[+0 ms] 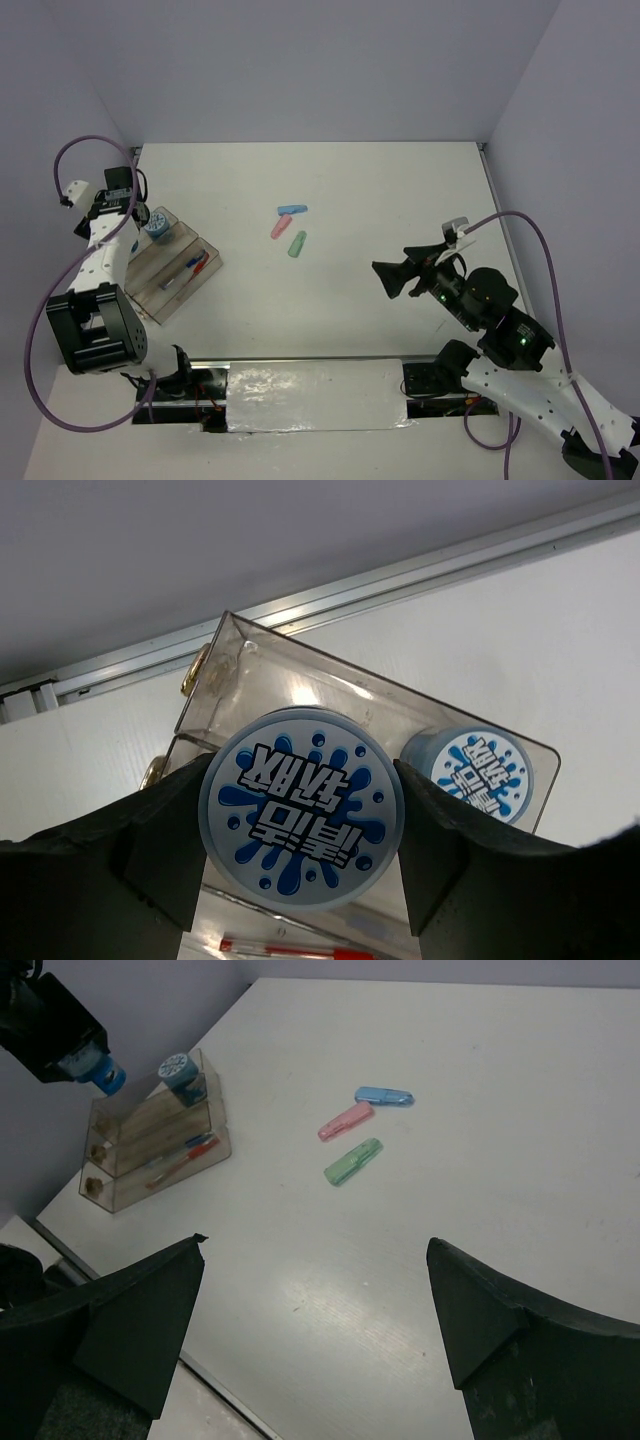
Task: Sort the stationery into containers
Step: Place the stationery in the storage box.
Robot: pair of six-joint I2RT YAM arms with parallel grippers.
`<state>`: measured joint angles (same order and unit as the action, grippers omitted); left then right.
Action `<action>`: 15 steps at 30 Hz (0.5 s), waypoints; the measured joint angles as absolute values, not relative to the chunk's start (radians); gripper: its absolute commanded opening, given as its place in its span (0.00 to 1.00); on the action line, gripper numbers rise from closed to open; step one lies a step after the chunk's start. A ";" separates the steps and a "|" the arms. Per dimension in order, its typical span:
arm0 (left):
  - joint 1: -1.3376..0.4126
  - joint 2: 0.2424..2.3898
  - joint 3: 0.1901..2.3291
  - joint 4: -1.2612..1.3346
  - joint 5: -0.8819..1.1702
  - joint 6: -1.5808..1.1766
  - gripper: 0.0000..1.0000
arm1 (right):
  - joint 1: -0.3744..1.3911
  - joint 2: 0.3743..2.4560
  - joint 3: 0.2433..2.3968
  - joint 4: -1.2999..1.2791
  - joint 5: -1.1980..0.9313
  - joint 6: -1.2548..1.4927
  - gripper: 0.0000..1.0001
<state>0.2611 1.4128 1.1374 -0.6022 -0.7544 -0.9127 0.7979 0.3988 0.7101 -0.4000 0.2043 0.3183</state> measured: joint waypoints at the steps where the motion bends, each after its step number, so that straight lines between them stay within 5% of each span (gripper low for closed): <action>1: 0.269 1.418 1.137 -0.591 -0.749 -0.910 0.00 | 0.798 0.402 0.710 -0.397 0.200 0.318 1.00; 7: 0.317 1.450 1.116 -0.514 -0.692 -0.882 0.02 | 0.798 0.453 0.710 -0.365 0.172 0.319 1.00; 15: 0.336 1.515 1.094 -0.464 -0.637 -0.864 0.21 | 0.798 0.527 0.710 -0.333 0.123 0.320 1.00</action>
<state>0.3363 1.5154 1.0939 -0.4644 -0.6373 -0.8642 0.7979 0.5274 0.7101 -0.3332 0.1230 0.3202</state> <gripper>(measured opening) 0.764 0.997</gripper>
